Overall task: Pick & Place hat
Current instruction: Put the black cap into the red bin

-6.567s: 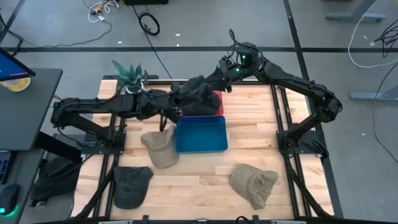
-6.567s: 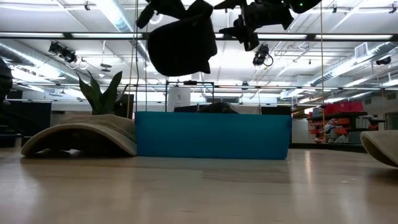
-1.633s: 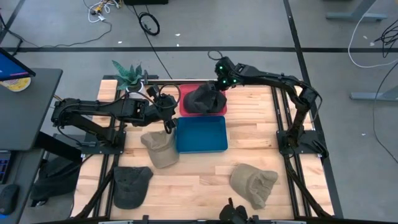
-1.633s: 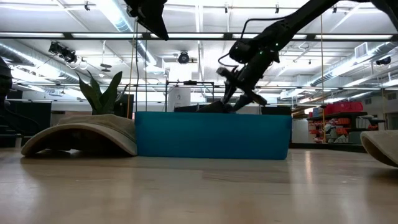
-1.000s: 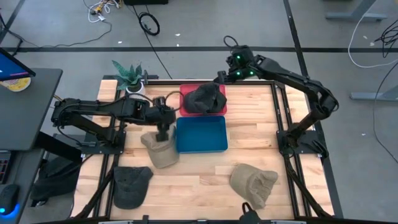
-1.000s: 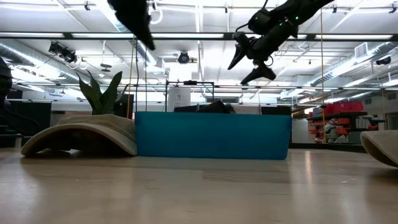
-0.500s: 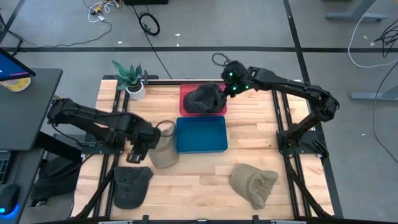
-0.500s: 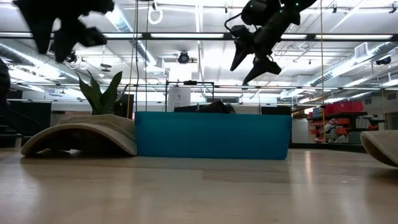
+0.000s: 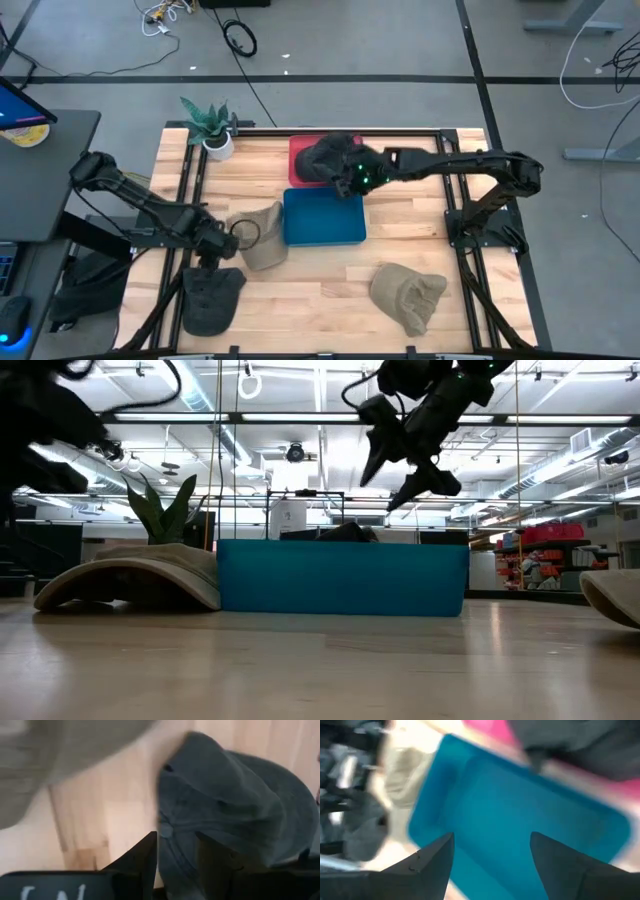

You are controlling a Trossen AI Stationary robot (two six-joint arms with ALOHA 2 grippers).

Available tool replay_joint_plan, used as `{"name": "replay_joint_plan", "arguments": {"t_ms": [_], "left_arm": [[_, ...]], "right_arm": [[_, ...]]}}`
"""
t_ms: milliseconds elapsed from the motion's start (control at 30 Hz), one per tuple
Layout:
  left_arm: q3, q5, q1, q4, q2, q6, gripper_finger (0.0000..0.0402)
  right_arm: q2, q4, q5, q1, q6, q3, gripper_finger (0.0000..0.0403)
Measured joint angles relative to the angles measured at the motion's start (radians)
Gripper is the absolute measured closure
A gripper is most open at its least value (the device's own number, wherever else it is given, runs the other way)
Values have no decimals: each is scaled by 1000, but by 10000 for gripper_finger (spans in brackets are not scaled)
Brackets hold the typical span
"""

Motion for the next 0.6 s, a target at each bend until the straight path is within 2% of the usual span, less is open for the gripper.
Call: {"name": "replay_joint_plan", "arguments": {"t_ms": [200, 333, 467, 600], "left_arm": [[0, -42, -182, 133, 2, -4, 272], [0, -162, -274, 128, 27, 0, 271], [-1, -272, -329, 81, 59, -97, 264], [-1, -255, -346, 87, 99, -156, 234]], "right_arm": [[0, 162, -1, 83, 85, -50, 140], [0, 184, 6, 109, 96, -58, 140], [0, 186, 6, 120, 96, -58, 140], [0, 187, 6, 120, 96, -58, 140]]}}
